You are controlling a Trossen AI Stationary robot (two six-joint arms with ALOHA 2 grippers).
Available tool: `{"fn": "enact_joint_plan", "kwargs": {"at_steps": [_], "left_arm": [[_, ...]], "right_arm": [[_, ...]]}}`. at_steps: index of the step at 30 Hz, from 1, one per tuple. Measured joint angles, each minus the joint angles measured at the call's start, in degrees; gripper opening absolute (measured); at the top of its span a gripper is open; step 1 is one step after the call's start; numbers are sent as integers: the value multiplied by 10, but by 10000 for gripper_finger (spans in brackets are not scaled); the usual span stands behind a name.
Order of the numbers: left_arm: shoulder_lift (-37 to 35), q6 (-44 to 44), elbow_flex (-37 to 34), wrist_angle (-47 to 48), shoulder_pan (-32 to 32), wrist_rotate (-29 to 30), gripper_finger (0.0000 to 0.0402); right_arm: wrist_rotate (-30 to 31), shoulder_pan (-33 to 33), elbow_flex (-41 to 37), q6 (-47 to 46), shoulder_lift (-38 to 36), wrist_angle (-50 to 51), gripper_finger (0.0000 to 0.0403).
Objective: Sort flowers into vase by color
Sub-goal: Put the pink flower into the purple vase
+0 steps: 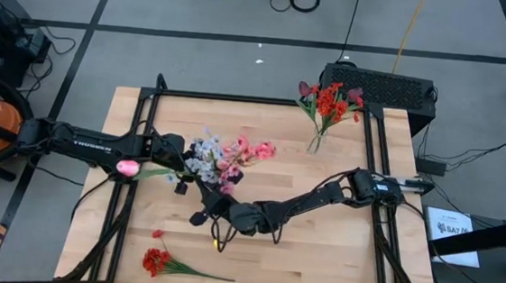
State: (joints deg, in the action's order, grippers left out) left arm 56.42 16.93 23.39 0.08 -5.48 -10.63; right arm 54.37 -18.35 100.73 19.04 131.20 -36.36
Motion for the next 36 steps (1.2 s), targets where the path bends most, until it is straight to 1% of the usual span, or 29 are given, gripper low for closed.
{"fn": "enact_joint_plan", "kwargs": {"at_steps": [3,5,7,20,21,24,26,28,30,32,33,35,36], "left_arm": [[0,0,0,0,0,0,134],[0,0,0,0,0,4,134],[0,0,0,0,0,7,134],[0,-1,0,0,0,7,134],[0,-1,0,0,0,7,134],[0,-8,0,0,-1,7,134],[0,-31,0,0,-1,7,134],[-3,-57,0,6,-1,7,134],[-9,-84,0,20,-1,6,134],[-18,-107,0,38,-1,6,134],[-25,-117,0,50,-1,6,134],[-37,-136,0,68,0,6,134],[-45,-143,0,79,0,6,134]], "right_arm": [[34,-11,0,5,-21,10,0],[56,-19,0,-5,-36,43,0],[59,-24,0,-27,-50,81,0],[52,-68,0,-274,-131,282,0],[47,-72,0,-297,-139,298,0],[-7,-86,0,-370,-169,365,0],[-38,-94,0,-434,-194,431,0],[-70,-99,0,-518,-214,518,0],[-101,-104,1,-618,-229,625,0],[-136,-108,1,-719,-233,730,0],[-153,-109,1,-755,-233,773,0],[-182,-116,0,-784,-232,831,0],[-196,-121,0,-787,-230,842,0]]}}
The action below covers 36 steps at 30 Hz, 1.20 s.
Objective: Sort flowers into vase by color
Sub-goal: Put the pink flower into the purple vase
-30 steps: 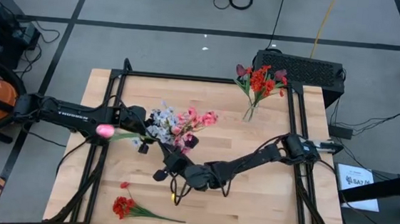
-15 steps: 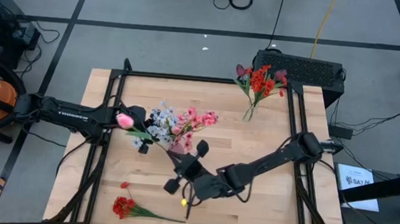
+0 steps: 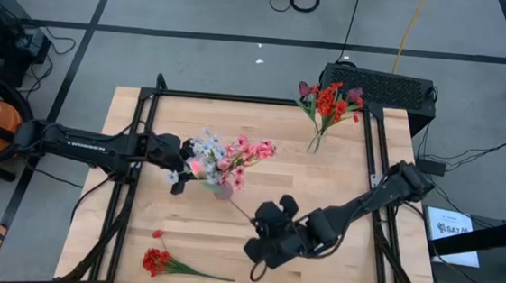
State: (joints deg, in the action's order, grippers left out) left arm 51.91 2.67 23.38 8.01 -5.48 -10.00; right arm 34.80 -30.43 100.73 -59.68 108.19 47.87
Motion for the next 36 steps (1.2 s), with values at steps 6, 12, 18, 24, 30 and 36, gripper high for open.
{"fn": "enact_joint_plan", "kwargs": {"at_steps": [6,12,18,24,30,36], "left_arm": [[-38,-47,0,27,0,2,134],[-70,-128,0,39,16,4,134],[-88,-176,0,37,55,36,134],[-89,-235,0,36,96,64,134],[-89,-281,0,9,162,99,134],[-88,-293,0,-55,255,171,134]], "right_arm": [[-22,-19,0,71,2,3,0],[-55,-4,-9,169,0,-3,0],[-186,42,-183,251,-84,-184,0],[-216,56,-457,258,-223,-493,0],[-215,60,-655,336,-271,-799,0],[-222,82,-665,366,-217,-880,0]]}}
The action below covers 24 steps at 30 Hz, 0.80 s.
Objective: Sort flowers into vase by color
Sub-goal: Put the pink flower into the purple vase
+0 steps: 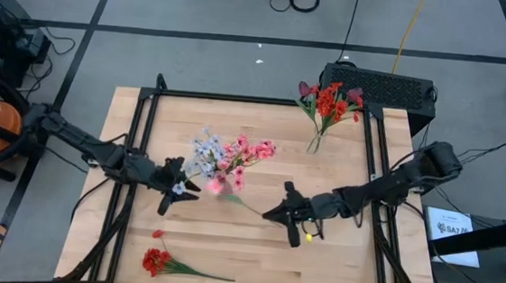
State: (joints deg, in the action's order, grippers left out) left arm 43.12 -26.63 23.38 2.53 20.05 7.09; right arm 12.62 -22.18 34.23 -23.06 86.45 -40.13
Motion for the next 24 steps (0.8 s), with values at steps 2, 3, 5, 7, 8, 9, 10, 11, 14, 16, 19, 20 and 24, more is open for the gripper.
{"fn": "enact_joint_plan", "kwargs": {"at_steps": [2,3,5,7,8,9,10,11,14,16,19,20,24], "left_arm": [[1,0,0,-20,26,28,134],[3,0,0,-33,37,40,134],[4,3,0,-46,57,59,134],[7,4,0,-64,73,74,134],[8,5,0,-67,80,79,134],[8,7,0,-70,88,80,134],[10,12,0,-80,95,82,134],[10,18,0,-88,104,83,134],[11,30,0,-97,132,82,134],[10,32,0,-104,150,85,134],[10,46,0,-116,175,104,134],[10,57,0,-123,182,115,134],[10,97,0,-148,201,148,134]], "right_arm": [[-28,5,18,2,27,2,0],[-42,5,30,2,40,3,0],[-55,5,60,2,70,-2,0],[-54,4,92,2,101,1,0],[-53,4,112,2,117,2,0],[-50,5,131,0,132,2,0],[-45,5,150,0,147,2,0],[-34,5,172,0,161,1,0],[13,5,232,-1,203,7,0],[33,5,275,-5,229,23,0],[40,6,347,-14,262,81,0],[39,6,376,-17,274,110,0],[55,8,464,-33,319,206,0]]}}
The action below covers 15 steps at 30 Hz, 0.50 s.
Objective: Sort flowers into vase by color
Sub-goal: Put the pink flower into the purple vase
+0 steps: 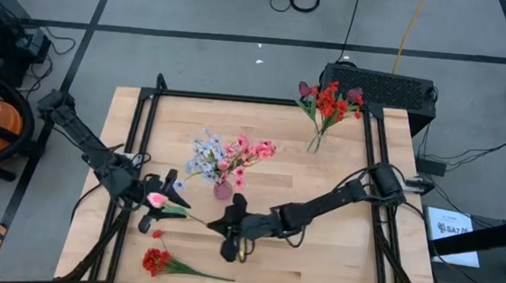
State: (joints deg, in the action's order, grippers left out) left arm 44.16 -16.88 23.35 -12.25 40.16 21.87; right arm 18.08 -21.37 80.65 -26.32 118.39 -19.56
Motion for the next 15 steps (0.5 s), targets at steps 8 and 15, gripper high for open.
{"fn": "enact_joint_plan", "kwargs": {"at_steps": [8,15], "left_arm": [[0,44,0,-19,20,3,125],[1,72,0,-20,27,-4,19]], "right_arm": [[30,0,69,0,37,24,0],[29,1,70,0,37,16,0]]}}
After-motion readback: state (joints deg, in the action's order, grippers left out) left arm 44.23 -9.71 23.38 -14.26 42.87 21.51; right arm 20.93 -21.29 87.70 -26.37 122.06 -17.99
